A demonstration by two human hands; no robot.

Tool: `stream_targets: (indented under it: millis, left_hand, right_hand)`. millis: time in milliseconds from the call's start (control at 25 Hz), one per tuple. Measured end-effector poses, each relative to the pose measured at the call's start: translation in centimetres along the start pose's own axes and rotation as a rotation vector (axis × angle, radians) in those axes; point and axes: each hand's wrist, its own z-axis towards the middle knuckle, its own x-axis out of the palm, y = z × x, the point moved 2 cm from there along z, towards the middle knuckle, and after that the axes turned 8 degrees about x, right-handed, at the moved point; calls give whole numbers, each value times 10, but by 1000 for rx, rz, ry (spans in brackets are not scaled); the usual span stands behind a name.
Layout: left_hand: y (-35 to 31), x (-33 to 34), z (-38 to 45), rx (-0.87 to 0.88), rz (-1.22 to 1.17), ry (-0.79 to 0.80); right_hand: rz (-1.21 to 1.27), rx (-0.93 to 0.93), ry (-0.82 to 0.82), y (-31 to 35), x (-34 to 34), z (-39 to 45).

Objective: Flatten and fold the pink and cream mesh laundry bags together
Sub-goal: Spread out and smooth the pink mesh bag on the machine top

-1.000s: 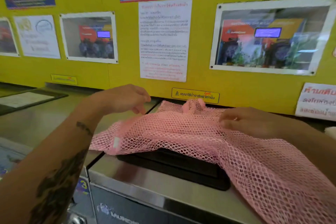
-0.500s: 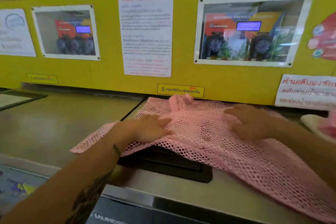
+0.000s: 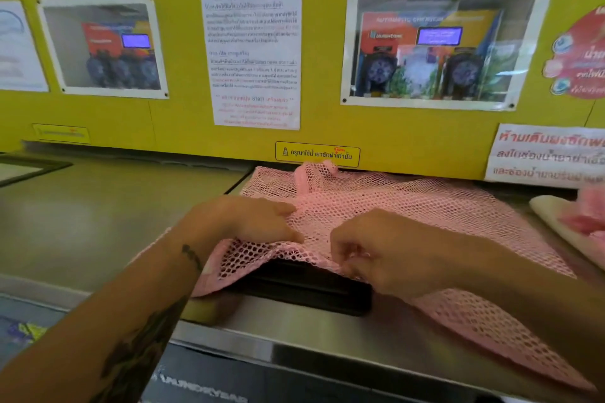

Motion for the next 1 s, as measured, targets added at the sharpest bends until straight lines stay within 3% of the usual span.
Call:
stream_targets:
  millis: [80, 160, 240, 320, 440, 520, 720, 800, 1000]
  left_hand:
    - [-1, -15, -11, 12, -41, -86]
    - [5, -32, -13, -28, -93, -288]
    - [15, -39, -6, -103, -156, -445]
    - [21, -37, 5, -106, -166, -492]
    - [28, -15, 24, -46, -40, -220]
    - [38, -3, 36, -69, 44, -19]
    - [67, -10, 49, -96, -100, 91]
    - [81, -14, 55, -120, -72, -8]
    - [79, -22, 58, -153, 208, -443]
  right_hand:
    - [240, -47, 105, 6, -15, -8]
    - [435, -61, 165, 6, -29, -15]
    - [377, 15, 1, -14, -40, -4]
    - [165, 159, -162, -46, -41, 16]
    - [-113, 406, -43, -103, -11, 37]
    - [-134, 548, 68, -138, 12, 39]
    - [-41, 681, 221, -170, 11, 11]
    - [-37, 663, 224, -164, 0, 3]
    - [-78, 460, 101, -108, -1, 6]
